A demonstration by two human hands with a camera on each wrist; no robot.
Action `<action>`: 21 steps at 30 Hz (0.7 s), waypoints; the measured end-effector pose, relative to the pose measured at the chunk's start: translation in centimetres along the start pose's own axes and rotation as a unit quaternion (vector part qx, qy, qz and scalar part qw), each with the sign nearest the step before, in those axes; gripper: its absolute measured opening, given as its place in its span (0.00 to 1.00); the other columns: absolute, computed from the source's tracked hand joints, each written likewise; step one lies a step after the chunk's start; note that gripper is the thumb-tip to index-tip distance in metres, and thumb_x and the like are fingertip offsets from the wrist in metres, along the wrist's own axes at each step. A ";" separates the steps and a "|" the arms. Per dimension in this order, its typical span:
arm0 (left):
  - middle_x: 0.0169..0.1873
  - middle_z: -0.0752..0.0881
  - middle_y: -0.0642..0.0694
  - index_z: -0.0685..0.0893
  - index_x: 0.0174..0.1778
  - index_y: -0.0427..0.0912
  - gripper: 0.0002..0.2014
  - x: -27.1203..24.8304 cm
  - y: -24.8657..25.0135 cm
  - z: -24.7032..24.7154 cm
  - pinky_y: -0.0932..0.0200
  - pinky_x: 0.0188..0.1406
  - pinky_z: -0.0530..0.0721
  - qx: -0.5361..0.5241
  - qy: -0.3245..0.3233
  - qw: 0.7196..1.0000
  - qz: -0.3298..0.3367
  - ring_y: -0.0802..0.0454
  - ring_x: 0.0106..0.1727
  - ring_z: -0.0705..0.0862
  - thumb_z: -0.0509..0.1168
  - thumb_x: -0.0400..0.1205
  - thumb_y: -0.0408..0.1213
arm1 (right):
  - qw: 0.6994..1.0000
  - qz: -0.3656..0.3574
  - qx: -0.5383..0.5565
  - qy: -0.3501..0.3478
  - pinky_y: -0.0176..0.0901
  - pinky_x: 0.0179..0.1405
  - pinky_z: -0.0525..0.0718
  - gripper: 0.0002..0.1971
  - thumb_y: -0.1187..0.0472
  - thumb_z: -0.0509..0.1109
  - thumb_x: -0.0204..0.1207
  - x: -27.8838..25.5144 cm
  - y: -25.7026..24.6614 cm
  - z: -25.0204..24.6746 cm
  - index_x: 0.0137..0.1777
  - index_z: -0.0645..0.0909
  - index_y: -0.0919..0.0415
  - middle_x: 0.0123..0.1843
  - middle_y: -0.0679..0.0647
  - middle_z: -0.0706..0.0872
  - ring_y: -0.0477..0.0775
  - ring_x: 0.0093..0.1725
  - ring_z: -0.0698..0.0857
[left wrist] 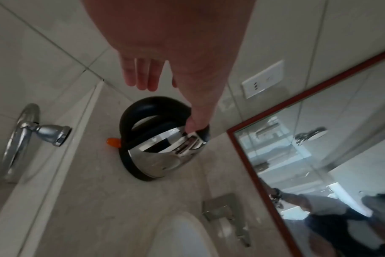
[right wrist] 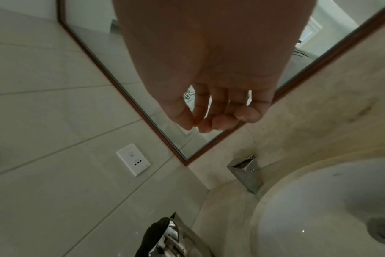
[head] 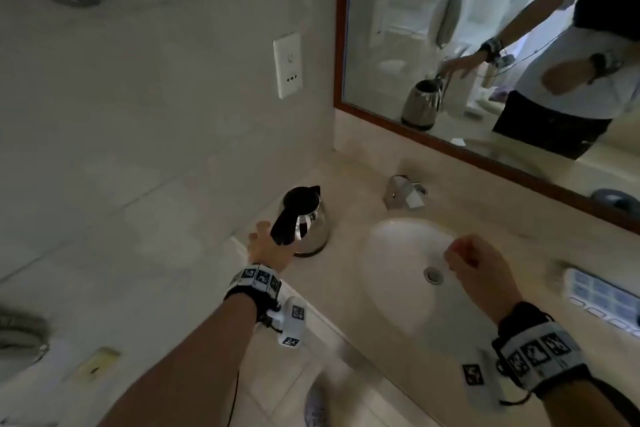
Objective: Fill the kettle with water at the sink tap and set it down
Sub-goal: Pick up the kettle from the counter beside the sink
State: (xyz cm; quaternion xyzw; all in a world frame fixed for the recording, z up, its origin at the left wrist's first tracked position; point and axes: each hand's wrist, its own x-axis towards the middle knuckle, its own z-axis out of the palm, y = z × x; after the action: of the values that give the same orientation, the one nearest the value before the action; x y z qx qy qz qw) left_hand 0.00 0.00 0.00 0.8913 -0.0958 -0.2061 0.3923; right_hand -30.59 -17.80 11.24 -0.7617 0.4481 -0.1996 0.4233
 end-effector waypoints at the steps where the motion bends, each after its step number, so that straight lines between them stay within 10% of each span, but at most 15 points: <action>1: 0.72 0.71 0.38 0.65 0.82 0.49 0.47 0.9 0.3 0.3 0.37 0.69 0.84 0.014 -0.011 1.000 -0.003 0.33 0.70 0.79 0.82 0.70 0.47 | 1.000 0.003 0.011 -0.001 0.36 0.30 0.76 0.04 0.69 0.70 0.80 1.6 0.4 0.8 0.45 0.78 0.68 0.37 0.69 0.83 0.55 0.31 0.78; 11: 0.73 0.66 0.32 0.46 0.91 0.65 0.49 7.8 3.3 2.3 0.36 0.57 0.90 0.263 -0.085 0.949 0.152 0.25 0.57 0.85 0.70 0.81 0.41 | 0.997 0.053 0.039 -0.036 0.65 0.50 0.85 0.06 0.64 0.72 0.78 10.5 3.1 7.6 0.41 0.79 0.55 0.37 0.58 0.86 0.70 0.45 0.86; 16: 0.76 0.64 0.31 0.41 0.88 0.71 0.54 8.5 4.0 2.3 0.40 0.50 0.93 0.327 -0.120 0.923 0.160 0.31 0.45 0.86 0.72 0.80 0.34 | 0.995 0.066 0.048 -0.060 0.63 0.51 0.86 0.06 0.63 0.71 0.79 12.5 3.0 9.7 0.41 0.78 0.55 0.37 0.56 0.87 0.65 0.43 0.87; 21: 0.79 0.68 0.26 0.36 0.88 0.69 0.55 8.5 4.3 2.3 0.41 0.51 0.90 0.350 -0.152 0.915 0.134 0.27 0.57 0.88 0.72 0.80 0.37 | 0.992 0.073 0.052 -0.088 0.64 0.52 0.87 0.06 0.61 0.71 0.79 13.5 3.1 10.6 0.41 0.79 0.53 0.37 0.55 0.87 0.65 0.46 0.88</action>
State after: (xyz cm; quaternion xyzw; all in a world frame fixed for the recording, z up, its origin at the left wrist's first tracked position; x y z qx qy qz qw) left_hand 6.57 -7.26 -0.70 0.9085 -0.3384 -0.2376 0.0598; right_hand -17.95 -25.09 1.75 -0.7182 0.4524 -0.1230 0.5141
